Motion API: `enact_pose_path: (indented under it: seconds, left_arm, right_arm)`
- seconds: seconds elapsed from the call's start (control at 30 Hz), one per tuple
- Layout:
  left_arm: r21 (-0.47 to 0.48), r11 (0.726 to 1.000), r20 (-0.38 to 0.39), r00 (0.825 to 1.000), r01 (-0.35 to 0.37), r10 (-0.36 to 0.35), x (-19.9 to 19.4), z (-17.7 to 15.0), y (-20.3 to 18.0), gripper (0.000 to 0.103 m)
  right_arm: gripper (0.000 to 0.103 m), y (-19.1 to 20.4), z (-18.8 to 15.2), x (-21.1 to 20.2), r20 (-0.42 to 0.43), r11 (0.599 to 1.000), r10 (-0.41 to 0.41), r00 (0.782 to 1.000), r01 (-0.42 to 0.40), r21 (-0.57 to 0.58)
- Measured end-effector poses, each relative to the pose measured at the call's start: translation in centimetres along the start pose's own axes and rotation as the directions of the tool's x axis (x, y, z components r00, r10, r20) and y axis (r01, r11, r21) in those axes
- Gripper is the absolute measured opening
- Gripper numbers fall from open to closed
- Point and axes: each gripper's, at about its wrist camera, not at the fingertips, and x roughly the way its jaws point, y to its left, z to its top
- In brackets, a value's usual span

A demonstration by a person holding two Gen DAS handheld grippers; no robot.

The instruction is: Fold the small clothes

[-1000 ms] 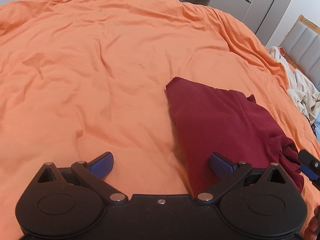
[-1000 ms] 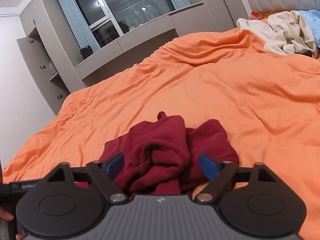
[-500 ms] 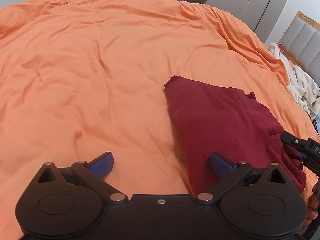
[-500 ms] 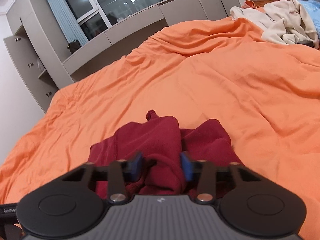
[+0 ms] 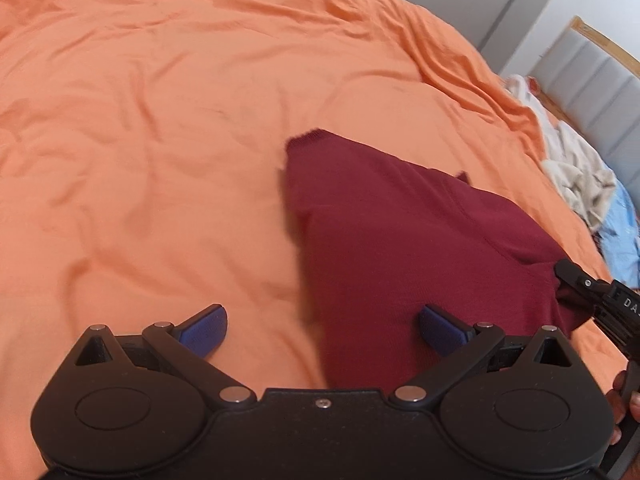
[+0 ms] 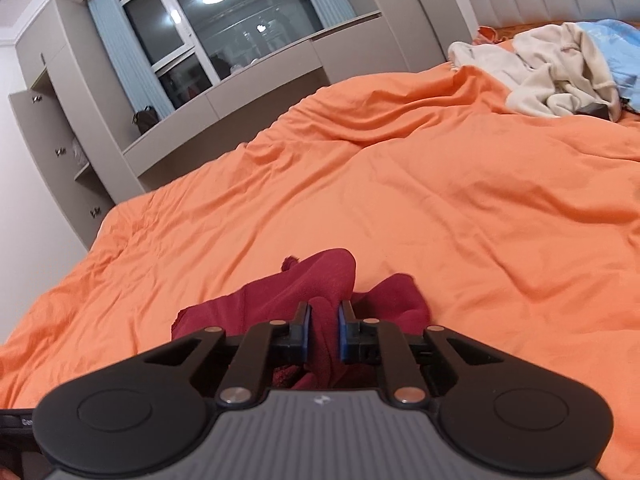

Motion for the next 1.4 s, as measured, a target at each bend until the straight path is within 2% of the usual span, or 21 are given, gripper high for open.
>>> enact_pose_path:
  seconds: [0.13,0.3,0.4,0.47,0.5,0.57,0.67,0.73,0.83,0.93,1.0,1.07,1.2,1.23,1.27,1.33,1.4]
  left_arm:
    - [0.030,0.998,-0.024,0.999,0.050,-0.049,0.9,-0.3,-1.9,0.102]
    - [0.048,0.997,-0.044,0.998,0.054,-0.052,1.6,-0.9,-3.3,0.102]
    - [0.045,0.997,-0.030,0.998,0.054,-0.053,0.7,-0.7,-3.0,0.102]
    - [0.036,0.998,-0.024,0.998,0.051,-0.050,0.2,-0.4,-2.9,0.102]
    - [0.035,0.998,-0.020,0.998,0.053,-0.053,-0.1,-0.3,-2.8,0.102]
    - [0.037,0.998,-0.013,0.999,0.053,-0.053,-0.7,-0.2,-2.7,0.102]
    - [0.033,0.999,0.011,0.999,0.040,-0.040,-1.7,-0.3,-2.6,0.102]
    - [0.013,0.999,0.036,0.999,0.038,-0.039,-2.5,-0.4,-2.2,0.102]
    - [-0.015,0.999,0.066,0.997,0.036,-0.035,-3.4,-0.5,-1.8,0.102]
    - [-0.013,1.000,0.066,0.998,0.016,-0.015,-3.6,-0.6,-1.6,0.102]
    - [-0.013,1.000,0.058,0.998,0.005,-0.004,-3.5,-0.6,-1.6,0.102]
    - [-0.016,1.000,0.047,0.999,0.003,-0.002,-3.3,-0.8,-1.4,0.102]
    - [-0.010,1.000,0.032,0.999,0.001,-0.001,-3.2,-1.0,-1.3,0.102]
    - [-0.010,1.000,0.031,1.000,0.000,0.000,-3.2,-1.0,-1.3,0.102]
    - [-0.011,1.000,0.030,1.000,-0.001,0.001,-3.2,-1.1,-1.3,0.102]
    - [-0.010,1.000,0.031,1.000,0.000,0.000,-3.2,-1.1,-1.3,0.102]
    - [-0.005,1.000,0.033,0.999,-0.002,0.002,-3.4,-1.0,-1.3,0.102]
  right_arm:
    - [0.015,-1.0,0.3,-0.5,0.014,1.000,-0.021,1.000,0.020,0.013]
    - [0.019,-1.4,-0.7,0.5,-0.039,0.999,-0.051,0.998,0.051,-0.005]
    - [0.037,-1.1,-1.0,-0.3,-0.031,0.998,-0.050,0.998,0.049,-0.035]
    - [0.057,-0.8,-1.1,-1.2,-0.028,0.997,-0.041,0.999,0.040,-0.061]
    - [0.061,-0.7,-1.2,-1.6,-0.026,0.997,-0.040,0.999,0.038,-0.073]
    - [0.078,-0.5,-1.5,-2.5,-0.027,0.994,-0.048,0.998,0.045,-0.100]
    - [0.094,-0.1,-2.2,-4.3,-0.023,0.988,-0.051,0.998,0.047,-0.146]
    - [0.096,0.3,-2.9,-5.6,-0.020,0.981,-0.043,0.999,0.038,-0.191]
    - [0.095,1.3,-4.2,-7.4,-0.042,0.961,-0.010,0.999,-0.002,-0.278]
    - [0.084,3.1,-5.7,-8.3,-0.069,0.929,0.006,0.998,-0.031,-0.368]
    - [0.080,4.4,-6.7,-8.6,-0.089,0.903,0.025,0.996,-0.060,-0.426]
    - [0.070,5.8,-7.7,-8.4,-0.110,0.875,0.042,0.993,-0.089,-0.475]
    - [0.058,8.2,-9.3,-6.9,-0.117,0.811,0.007,0.993,-0.074,-0.580]
    - [0.051,8.6,-9.6,-6.3,-0.112,0.791,-0.011,0.994,-0.060,-0.609]
    - [0.037,8.9,-9.7,-5.8,-0.108,0.775,-0.036,0.994,-0.041,-0.631]
    - [0.023,9.3,-9.8,-5.3,-0.079,0.753,-0.051,0.996,-0.014,-0.657]
    - [0.016,9.4,-9.4,-5.8,-0.041,0.751,-0.034,0.999,-0.002,-0.661]
